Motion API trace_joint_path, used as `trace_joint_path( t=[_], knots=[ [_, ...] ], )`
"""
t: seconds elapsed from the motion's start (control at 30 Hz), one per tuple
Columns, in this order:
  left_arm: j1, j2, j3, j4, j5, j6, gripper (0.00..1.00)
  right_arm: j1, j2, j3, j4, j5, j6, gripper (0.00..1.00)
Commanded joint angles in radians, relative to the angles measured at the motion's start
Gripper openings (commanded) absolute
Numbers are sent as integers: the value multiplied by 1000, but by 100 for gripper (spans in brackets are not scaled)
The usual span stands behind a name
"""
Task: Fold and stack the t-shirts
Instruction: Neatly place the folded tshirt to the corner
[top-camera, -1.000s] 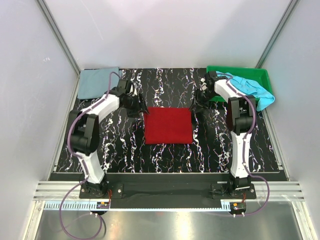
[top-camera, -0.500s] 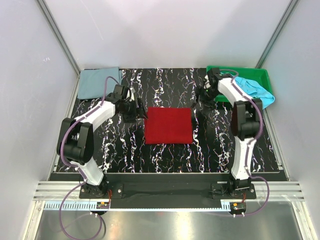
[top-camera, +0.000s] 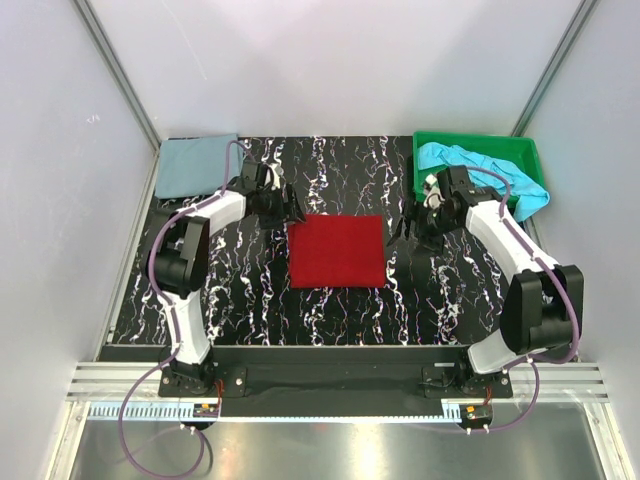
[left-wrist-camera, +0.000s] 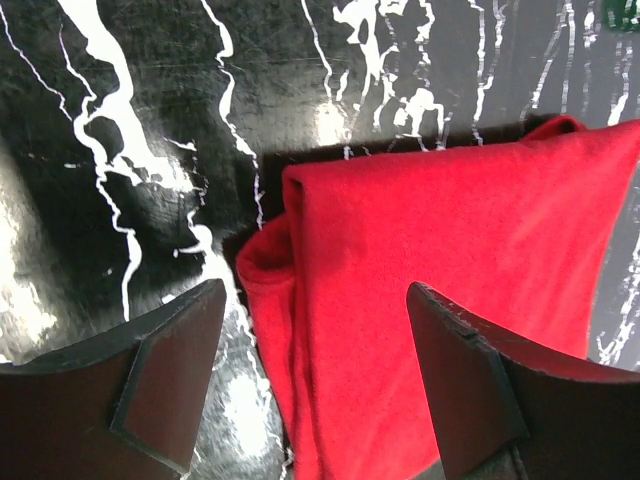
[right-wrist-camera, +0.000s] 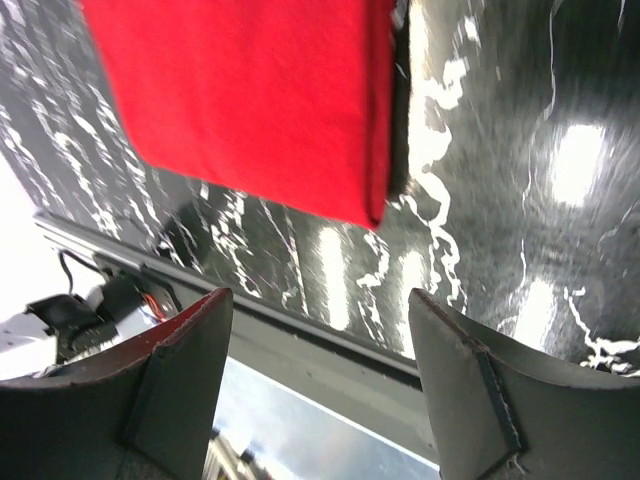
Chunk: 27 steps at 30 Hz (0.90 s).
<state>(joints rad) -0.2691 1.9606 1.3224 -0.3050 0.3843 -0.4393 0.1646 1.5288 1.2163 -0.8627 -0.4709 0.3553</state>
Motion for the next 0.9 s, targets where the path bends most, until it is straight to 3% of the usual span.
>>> trace_joint_path(
  t=[0.0,0.33,0.57,0.77,0.87],
  knots=[
    [-2,12,31,55,13,40,79,9,-51,-46,47,-49,-4,78],
    [-16,83,18,38,64,74,78,9,-65,-86,57,-69,-42,78],
    [-25,80,-18,58,82,62,66,9,-59,-106,65,-86,-53,77],
    [-24,104,-31,124,123,7,45,9,-71,-138,76,-94,-56,78],
    [-22,118,-26,159,133,-15,23,9,-85,-164,79,-100,-50,78]
  ],
)
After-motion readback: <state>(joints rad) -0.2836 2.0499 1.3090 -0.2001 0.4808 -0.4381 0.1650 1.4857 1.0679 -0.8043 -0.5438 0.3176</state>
